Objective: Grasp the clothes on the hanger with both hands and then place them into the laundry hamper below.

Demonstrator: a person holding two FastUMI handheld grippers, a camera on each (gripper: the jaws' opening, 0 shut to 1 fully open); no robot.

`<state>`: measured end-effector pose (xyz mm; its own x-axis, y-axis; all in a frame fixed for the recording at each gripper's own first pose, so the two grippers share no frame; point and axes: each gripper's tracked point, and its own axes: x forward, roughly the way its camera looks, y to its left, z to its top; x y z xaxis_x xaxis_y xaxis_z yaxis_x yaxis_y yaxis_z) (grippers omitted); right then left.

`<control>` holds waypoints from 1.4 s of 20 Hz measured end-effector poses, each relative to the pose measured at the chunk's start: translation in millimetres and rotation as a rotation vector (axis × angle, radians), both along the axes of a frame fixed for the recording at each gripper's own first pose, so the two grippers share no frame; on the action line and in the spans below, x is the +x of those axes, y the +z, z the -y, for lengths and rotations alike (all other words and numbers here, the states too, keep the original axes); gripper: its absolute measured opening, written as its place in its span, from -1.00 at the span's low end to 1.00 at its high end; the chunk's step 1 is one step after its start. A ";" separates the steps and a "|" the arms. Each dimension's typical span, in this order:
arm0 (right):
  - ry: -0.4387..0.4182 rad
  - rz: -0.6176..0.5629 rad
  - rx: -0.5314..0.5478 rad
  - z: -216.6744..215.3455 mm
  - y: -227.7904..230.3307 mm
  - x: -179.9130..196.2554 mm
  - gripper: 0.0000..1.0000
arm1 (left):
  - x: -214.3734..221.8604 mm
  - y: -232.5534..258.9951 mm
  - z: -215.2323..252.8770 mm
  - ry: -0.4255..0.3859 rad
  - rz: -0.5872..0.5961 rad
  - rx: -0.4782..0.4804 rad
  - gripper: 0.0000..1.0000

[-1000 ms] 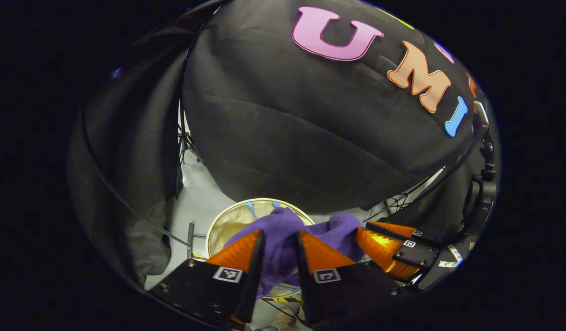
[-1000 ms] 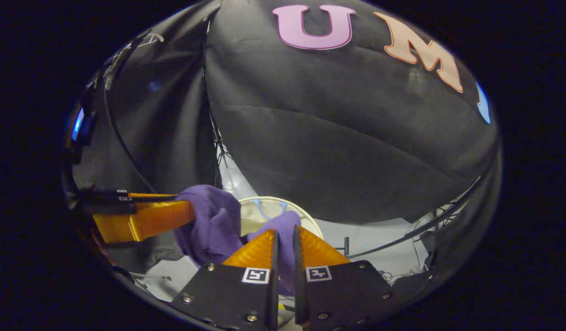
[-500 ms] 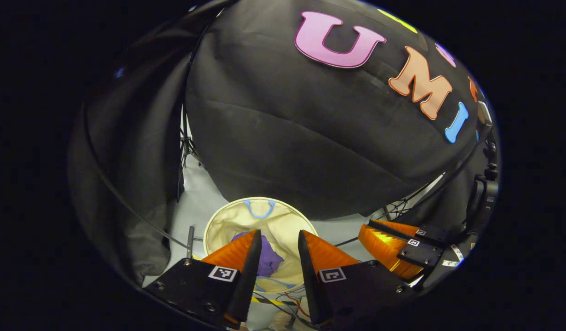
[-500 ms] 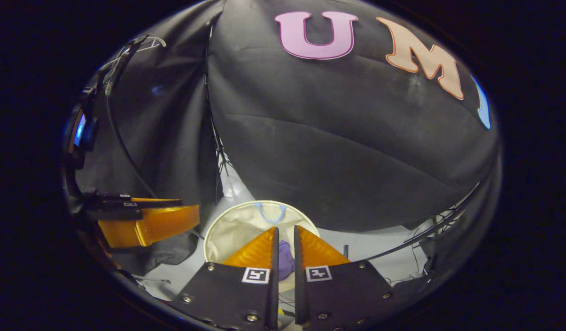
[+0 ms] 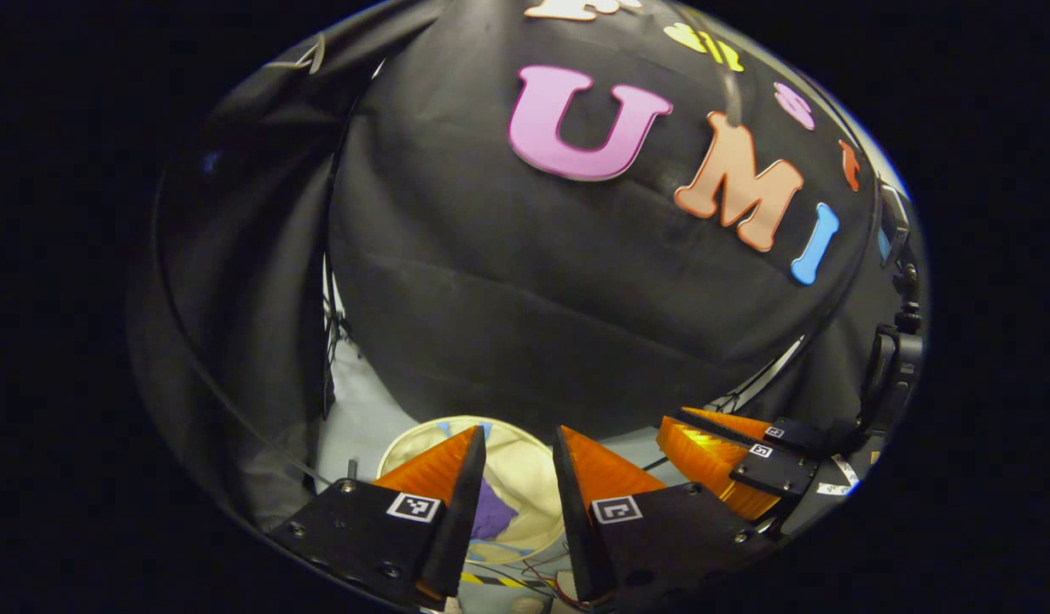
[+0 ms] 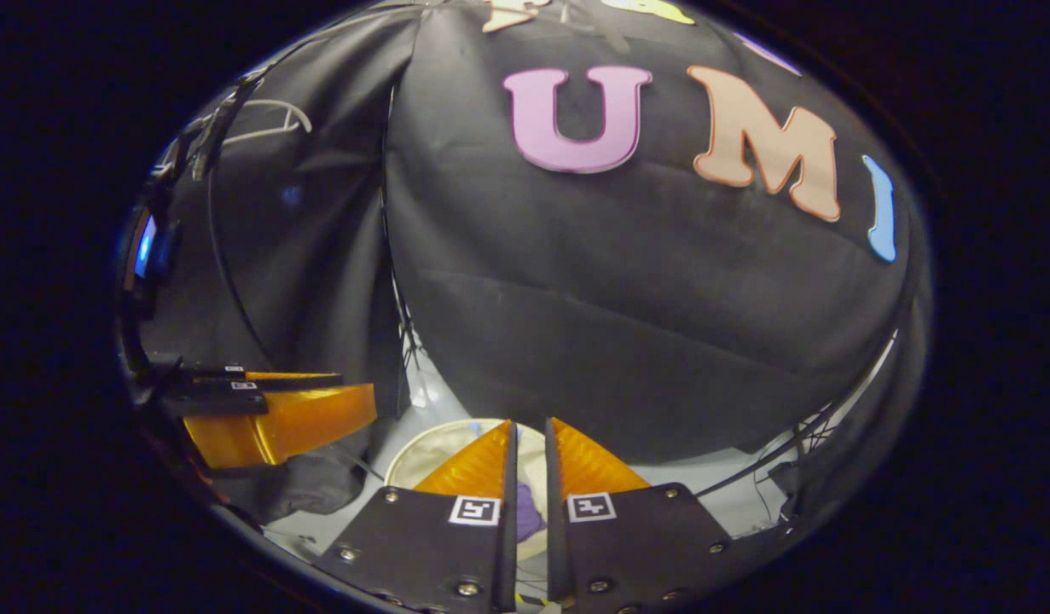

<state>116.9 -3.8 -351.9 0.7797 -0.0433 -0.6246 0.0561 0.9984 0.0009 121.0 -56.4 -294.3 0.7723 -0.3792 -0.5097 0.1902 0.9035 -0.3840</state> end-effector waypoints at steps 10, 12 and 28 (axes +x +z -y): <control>-0.091 0.401 -0.065 50.1 219.2 12.9 -0.68 | -2.6 200.4 23.4 -0.024 0.385 -0.035 0.00; -0.095 0.455 -0.058 49.4 256.7 2.0 -0.65 | -16.2 232.6 24.0 -0.029 0.434 -0.043 -0.16; -0.199 0.593 -0.075 100.2 354.9 -79.8 0.86 | -55.5 325.9 46.7 -0.052 0.625 -0.027 0.84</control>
<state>37.1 -103.9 3.0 0.9650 -0.2504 -0.0781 0.2525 0.9674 0.0193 65.4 -103.2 31.7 0.9016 -0.4305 0.0430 0.4295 0.8786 -0.2087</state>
